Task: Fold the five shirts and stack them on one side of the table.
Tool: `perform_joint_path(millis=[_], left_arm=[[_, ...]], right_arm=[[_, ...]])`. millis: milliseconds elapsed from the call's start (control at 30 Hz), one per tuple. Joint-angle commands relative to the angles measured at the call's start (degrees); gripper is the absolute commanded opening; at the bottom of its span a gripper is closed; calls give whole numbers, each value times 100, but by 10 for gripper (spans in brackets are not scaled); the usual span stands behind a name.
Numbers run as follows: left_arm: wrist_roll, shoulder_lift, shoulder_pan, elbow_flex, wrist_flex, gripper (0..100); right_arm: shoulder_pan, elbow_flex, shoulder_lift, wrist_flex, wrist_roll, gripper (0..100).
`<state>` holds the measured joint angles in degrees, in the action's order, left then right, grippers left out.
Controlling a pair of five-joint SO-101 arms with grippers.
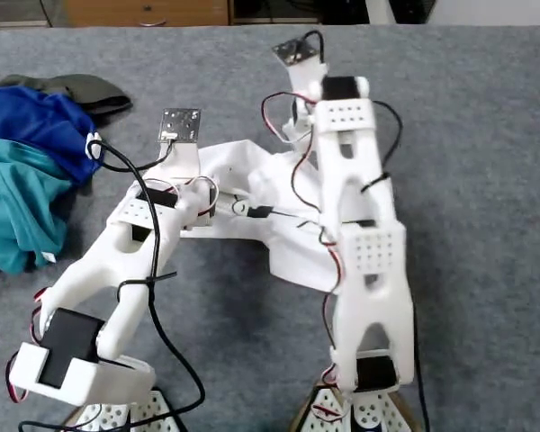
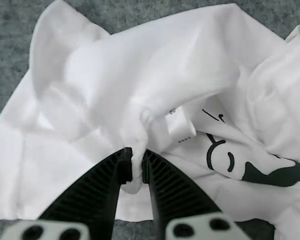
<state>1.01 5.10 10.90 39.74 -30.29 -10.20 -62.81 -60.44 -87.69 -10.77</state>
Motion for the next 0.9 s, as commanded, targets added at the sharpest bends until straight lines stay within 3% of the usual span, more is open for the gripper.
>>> perform_joint_path(millis=[0,233,533,867], left_arm=[[-44,224,-79,-70,123,19],[-62,215,-35,-62,123,19],[-62,215,-70,-62,123,19],[-62,215,-70,-53,123,19]], right_arm=[[-145,-1824,-778,-651,97,201],[-259,-2809,-1244,-1178,97,200],[-558,-2510,-857,-1064,132,200],[-171,-1666,-875,-290,220,201]])
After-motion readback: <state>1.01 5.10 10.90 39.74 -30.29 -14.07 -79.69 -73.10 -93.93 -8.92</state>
